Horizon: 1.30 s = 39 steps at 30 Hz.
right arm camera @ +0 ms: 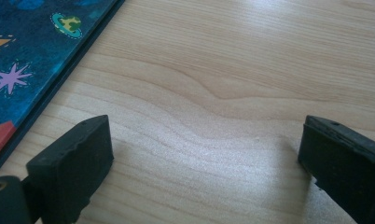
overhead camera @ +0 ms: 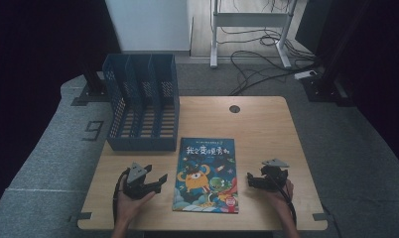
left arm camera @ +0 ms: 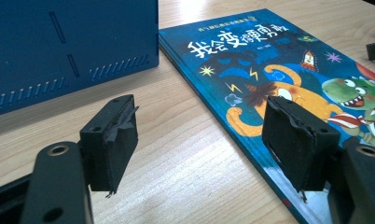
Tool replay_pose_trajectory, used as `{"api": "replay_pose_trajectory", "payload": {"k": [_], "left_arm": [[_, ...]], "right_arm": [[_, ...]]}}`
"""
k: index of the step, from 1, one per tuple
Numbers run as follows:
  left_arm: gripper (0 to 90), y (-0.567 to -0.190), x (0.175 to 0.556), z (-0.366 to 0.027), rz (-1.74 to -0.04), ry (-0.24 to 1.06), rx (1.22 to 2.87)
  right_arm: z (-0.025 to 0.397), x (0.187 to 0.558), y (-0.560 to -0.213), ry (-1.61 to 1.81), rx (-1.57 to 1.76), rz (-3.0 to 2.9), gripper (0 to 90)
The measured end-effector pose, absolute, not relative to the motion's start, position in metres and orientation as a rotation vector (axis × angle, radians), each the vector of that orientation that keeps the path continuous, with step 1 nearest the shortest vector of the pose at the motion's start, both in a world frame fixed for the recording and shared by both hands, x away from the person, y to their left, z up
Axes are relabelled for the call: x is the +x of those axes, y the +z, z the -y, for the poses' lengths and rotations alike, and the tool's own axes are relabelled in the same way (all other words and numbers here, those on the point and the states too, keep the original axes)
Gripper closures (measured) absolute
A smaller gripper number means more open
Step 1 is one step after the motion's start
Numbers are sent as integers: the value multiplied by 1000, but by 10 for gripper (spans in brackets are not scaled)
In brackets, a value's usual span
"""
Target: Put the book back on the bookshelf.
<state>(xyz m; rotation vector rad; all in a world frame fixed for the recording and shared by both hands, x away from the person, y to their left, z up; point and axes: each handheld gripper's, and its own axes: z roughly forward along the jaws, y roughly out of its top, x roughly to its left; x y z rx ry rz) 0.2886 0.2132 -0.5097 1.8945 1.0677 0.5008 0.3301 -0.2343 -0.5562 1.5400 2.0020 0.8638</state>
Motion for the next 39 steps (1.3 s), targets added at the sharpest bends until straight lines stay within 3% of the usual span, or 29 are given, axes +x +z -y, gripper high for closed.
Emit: {"api": "replay_pose_trajectory", "payload": {"k": [20, 29, 39], "left_arm": [[270, -513, 292, -216, -1103, 472, 1890], [194, -515, 294, -220, -1153, 444, 1868], [187, -507, 290, -228, -1160, 465, 1792]], "right_arm": [[235, 330, -556, 872, 1543, -1981, 74], [238, 329, -555, 880, 1552, -1961, 129], [240, 327, -546, 943, 1564, -1921, 154]]}}
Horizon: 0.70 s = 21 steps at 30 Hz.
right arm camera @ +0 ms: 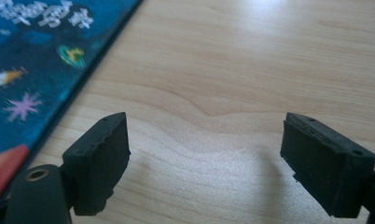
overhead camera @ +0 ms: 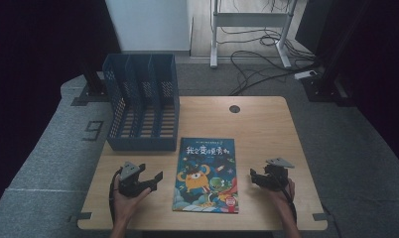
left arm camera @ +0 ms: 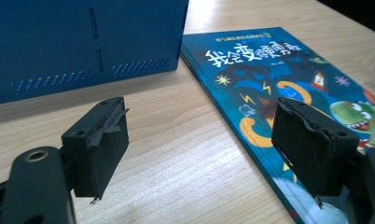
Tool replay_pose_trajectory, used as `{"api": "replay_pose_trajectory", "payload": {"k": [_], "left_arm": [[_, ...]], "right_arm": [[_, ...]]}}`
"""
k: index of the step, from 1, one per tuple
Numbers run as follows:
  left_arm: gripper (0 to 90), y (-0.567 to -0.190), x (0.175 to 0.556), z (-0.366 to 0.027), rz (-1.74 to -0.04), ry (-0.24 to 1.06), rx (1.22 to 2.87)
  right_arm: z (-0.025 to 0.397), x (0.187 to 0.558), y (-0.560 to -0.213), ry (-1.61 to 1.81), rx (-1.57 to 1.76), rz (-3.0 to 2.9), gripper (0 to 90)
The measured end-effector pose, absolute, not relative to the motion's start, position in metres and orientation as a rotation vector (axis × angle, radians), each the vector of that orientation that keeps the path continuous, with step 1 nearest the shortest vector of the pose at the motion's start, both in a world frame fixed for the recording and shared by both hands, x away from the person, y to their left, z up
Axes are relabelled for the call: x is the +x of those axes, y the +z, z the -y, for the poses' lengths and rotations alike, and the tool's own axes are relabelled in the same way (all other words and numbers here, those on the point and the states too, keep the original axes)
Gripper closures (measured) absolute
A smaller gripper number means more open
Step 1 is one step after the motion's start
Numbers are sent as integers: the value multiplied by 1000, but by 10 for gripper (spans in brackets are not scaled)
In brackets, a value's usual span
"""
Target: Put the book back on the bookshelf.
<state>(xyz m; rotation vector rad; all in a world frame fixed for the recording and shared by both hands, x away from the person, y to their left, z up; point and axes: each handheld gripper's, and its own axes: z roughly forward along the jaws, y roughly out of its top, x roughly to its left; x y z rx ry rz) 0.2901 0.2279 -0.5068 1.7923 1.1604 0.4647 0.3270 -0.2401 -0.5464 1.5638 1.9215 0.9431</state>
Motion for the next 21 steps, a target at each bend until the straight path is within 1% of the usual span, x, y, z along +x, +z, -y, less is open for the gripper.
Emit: {"api": "replay_pose_trajectory", "payload": {"k": [8, 13, 21], "left_arm": [[192, -507, 290, -221, -1155, 435, 1812], [180, -509, 290, -213, -1127, 370, 1821], [171, -513, 290, -198, -1103, 357, 1869]], "right_arm": [[243, 325, -539, 998, 1568, -1882, 157], [244, 322, -529, 1048, 1555, -1858, 159], [237, 319, -522, 1069, 1514, -1863, 166]]}}
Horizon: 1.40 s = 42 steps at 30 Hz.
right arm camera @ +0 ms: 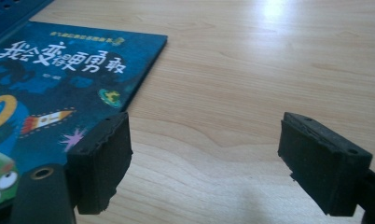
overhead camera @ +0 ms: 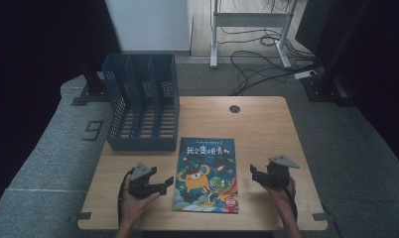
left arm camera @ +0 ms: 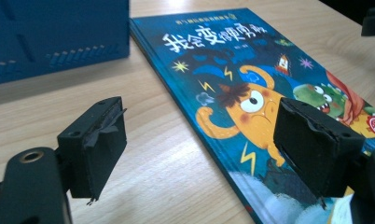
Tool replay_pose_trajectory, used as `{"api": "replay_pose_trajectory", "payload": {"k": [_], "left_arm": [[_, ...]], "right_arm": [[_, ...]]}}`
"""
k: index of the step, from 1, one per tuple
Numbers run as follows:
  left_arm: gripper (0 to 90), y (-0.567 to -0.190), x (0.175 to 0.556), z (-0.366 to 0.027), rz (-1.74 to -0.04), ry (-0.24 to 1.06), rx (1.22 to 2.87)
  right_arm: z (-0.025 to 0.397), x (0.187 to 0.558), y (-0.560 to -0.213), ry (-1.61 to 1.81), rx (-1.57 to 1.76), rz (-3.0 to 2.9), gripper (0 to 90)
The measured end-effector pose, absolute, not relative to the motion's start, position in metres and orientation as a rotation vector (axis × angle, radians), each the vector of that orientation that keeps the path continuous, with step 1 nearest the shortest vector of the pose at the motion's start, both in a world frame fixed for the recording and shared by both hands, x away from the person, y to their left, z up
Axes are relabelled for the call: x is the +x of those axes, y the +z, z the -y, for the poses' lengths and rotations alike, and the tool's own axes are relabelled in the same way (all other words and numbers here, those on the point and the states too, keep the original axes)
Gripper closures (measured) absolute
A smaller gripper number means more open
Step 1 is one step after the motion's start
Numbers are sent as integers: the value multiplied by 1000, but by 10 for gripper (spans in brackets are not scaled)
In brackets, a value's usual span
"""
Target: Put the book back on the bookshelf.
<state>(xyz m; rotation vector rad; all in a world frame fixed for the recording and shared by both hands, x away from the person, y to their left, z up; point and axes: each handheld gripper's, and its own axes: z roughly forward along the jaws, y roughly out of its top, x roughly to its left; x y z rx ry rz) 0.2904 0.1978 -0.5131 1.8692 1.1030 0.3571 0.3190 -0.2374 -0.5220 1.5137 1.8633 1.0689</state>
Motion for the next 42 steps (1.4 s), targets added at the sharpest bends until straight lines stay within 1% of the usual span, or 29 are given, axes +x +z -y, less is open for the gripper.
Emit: {"api": "replay_pose_trajectory", "payload": {"k": [6, 14, 20, 30, 42], "left_arm": [[173, -522, 292, -182, -1091, 336, 1931], [168, -531, 295, -173, -1106, 275, 1969], [169, -535, 295, -164, -1100, 254, 1999], [173, -545, 293, -147, -1107, 247, 2043], [173, -547, 291, -140, -1100, 253, 2048]], "right_arm": [[224, 317, -518, 1090, 1484, -1880, 167], [206, 316, -516, 1125, 1438, -1920, 170], [195, 316, -517, 1137, 1416, -1949, 171], [174, 317, -525, 1123, 1383, -2012, 170], [150, 319, -538, 1101, 1363, -2090, 159]]}}
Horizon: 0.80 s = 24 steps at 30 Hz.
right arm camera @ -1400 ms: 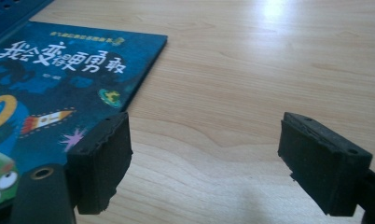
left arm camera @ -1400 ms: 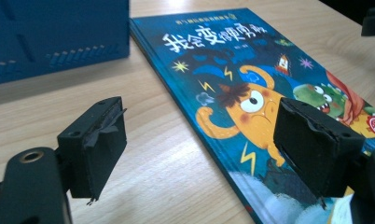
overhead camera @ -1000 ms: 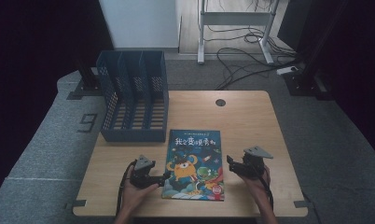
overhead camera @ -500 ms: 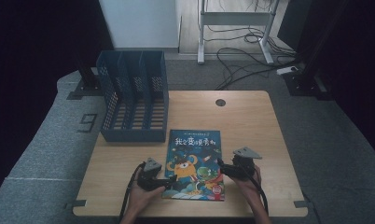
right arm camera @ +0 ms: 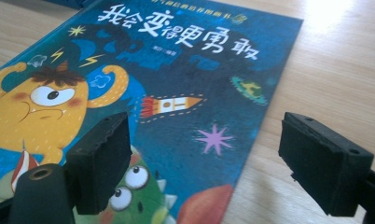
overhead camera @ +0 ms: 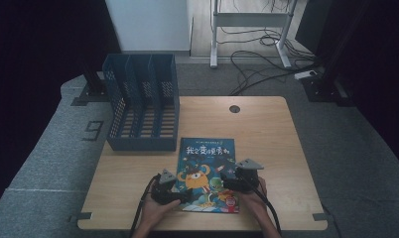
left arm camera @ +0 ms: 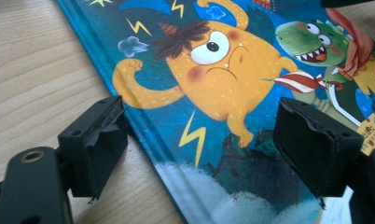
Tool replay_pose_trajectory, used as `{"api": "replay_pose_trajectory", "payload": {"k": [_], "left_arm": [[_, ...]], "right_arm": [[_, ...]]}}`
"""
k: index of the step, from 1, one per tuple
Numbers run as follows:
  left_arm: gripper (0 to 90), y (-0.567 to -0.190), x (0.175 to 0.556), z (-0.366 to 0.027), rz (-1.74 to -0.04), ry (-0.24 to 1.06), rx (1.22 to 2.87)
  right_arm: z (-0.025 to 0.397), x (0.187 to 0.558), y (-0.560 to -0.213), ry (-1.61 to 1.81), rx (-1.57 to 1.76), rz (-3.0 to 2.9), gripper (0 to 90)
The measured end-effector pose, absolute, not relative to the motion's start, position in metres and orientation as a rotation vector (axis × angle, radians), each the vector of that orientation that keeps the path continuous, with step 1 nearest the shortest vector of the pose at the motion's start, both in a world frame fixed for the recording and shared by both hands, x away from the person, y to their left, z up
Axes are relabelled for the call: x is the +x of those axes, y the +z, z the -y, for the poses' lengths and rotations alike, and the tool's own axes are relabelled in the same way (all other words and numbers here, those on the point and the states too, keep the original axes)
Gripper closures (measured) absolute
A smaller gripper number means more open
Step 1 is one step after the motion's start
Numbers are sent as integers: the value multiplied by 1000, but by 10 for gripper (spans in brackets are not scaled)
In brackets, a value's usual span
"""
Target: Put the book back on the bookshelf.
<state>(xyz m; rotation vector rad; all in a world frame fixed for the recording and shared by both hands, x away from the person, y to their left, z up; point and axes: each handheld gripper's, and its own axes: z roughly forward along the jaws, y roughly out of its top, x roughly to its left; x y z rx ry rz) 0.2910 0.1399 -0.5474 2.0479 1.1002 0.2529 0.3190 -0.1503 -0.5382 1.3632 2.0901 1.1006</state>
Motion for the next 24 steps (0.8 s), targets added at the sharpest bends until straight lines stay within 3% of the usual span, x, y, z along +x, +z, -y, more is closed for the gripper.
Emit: {"api": "replay_pose_trajectory", "payload": {"k": [24], "left_arm": [[173, -547, 290, -138, -1105, 272, 2059]], "right_arm": [[141, 325, -552, 1081, 1439, -2139, 148]]}}
